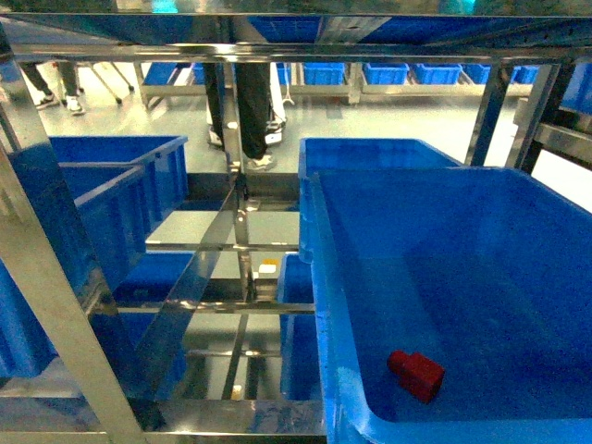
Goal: Pick red block from blue box to shelf
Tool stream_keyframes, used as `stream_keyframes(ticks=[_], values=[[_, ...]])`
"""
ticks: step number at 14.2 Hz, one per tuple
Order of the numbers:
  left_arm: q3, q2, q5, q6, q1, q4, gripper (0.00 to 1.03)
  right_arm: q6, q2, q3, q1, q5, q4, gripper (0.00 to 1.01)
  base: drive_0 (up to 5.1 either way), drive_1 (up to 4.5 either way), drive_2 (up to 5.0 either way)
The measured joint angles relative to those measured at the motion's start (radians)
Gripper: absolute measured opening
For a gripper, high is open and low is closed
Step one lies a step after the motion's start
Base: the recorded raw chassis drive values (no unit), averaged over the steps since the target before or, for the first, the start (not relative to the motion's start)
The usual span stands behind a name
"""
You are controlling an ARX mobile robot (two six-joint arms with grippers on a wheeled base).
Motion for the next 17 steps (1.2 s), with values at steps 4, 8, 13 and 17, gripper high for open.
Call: stream_keyframes(ticks=[4, 8, 13, 17], values=[[0.0, 0.0, 0.0, 0.0, 0.0, 0.0, 0.98, 0.0, -0.153, 0.0, 0.0, 0.0, -0.145, 0.02, 0.0, 0.0, 0.0], [0.0, 0.0, 0.0, 0.0, 0.0, 0.0, 0.98, 0.0, -0.257, 0.0, 0.0, 0.0, -0.245, 0.02, 0.0, 0.0, 0.0], [0.0, 0.0, 0.0, 0.0, 0.0, 0.0, 0.98, 0.0, -0.357, 0.0, 0.0, 0.0, -0.347, 0.02, 0.0, 0.0, 0.0], [0.0, 0.0, 0.0, 0.0, 0.0, 0.0, 0.98, 0.0, -0.543, 0.003, 0.0, -0.003, -0.528, 0.02, 0.0, 0.0, 0.0]])
